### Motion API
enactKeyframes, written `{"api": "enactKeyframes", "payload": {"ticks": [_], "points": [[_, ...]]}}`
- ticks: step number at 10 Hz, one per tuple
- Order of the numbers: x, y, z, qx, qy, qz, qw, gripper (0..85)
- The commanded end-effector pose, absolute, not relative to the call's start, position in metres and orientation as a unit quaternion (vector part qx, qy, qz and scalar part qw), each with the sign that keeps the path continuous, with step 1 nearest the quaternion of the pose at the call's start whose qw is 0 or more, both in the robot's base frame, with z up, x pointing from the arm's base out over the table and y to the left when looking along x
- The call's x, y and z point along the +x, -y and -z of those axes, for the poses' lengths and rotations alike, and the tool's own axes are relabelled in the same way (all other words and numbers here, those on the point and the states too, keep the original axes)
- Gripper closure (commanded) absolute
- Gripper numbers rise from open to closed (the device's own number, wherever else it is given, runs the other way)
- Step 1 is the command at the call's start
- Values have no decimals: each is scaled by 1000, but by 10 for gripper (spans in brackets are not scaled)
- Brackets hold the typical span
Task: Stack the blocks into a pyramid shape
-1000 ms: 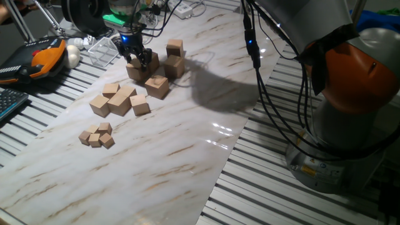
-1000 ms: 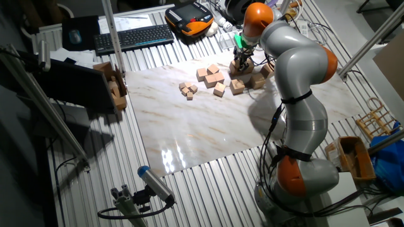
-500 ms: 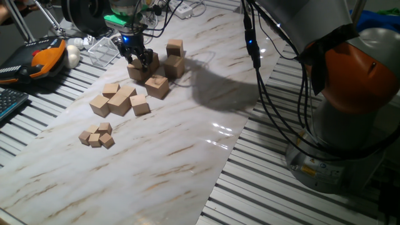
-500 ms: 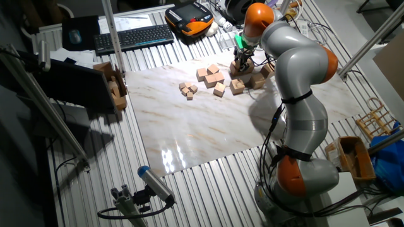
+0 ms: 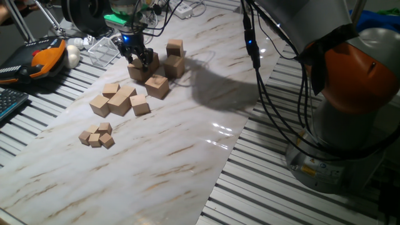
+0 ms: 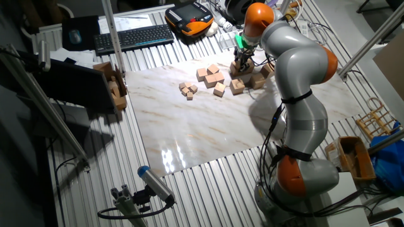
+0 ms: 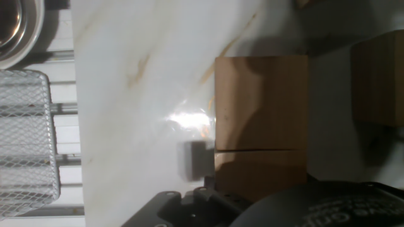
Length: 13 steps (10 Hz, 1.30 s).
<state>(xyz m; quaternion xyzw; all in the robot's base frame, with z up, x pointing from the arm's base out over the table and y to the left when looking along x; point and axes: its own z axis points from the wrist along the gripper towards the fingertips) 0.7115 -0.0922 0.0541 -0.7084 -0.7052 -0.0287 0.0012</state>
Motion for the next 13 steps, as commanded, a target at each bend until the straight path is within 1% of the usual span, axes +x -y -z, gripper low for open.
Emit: {"api": "enactKeyframes", "payload": {"ticks": [1,7,10,13], "points": [[711,92,-54,-707,707,28,3,850],[706,95,-54,-695,719,27,5,850],[705,96,-51,-694,720,24,-4,850],[705,96,-51,-695,718,25,-6,850]]}}
